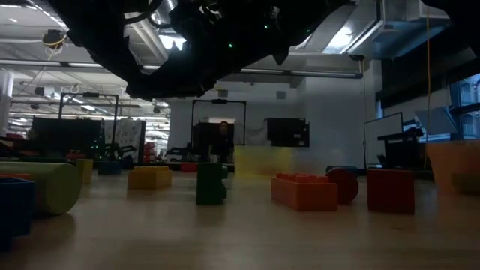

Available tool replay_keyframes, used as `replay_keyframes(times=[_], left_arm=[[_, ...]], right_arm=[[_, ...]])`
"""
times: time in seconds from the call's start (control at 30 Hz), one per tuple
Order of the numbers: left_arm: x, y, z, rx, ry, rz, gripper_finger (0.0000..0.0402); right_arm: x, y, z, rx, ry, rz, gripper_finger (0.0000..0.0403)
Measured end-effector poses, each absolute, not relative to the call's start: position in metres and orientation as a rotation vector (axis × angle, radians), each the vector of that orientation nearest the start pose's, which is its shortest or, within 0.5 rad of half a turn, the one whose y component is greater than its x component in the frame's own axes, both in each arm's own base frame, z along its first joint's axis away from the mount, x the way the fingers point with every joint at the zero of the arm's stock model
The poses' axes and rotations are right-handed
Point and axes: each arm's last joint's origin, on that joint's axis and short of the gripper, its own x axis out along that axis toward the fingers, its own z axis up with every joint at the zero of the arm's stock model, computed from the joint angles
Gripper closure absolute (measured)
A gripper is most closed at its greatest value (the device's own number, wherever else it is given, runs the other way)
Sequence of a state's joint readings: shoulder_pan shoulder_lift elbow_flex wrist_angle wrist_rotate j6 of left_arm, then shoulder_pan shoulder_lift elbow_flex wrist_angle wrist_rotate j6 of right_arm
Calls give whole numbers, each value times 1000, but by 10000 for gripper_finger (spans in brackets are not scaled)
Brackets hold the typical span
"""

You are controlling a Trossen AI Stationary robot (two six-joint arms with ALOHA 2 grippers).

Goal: Sort blocks by size
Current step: Put the blue square game piece into the blue bin

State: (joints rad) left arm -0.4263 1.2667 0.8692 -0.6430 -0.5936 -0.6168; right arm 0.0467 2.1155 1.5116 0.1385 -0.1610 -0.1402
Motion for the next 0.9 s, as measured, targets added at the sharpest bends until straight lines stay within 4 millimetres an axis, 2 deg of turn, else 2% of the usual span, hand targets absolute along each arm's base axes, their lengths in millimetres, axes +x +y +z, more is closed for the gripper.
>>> replay_keyframes(times=[0.17,0.4,0.6,0.77,0.9], left_arm=[[222,-83,237,-53,814,407,319],[222,-84,237,-62,818,396,319],[221,-85,239,-139,847,356,319],[220,-88,254,-210,846,277,319],[209,-86,266,-317,897,235,319]], right_arm=[[478,27,196,-114,452,237,292],[478,27,196,-106,455,234,259],[477,27,195,-104,477,236,213],[474,27,191,-100,534,243,182],[470,26,185,-96,601,239,174]])
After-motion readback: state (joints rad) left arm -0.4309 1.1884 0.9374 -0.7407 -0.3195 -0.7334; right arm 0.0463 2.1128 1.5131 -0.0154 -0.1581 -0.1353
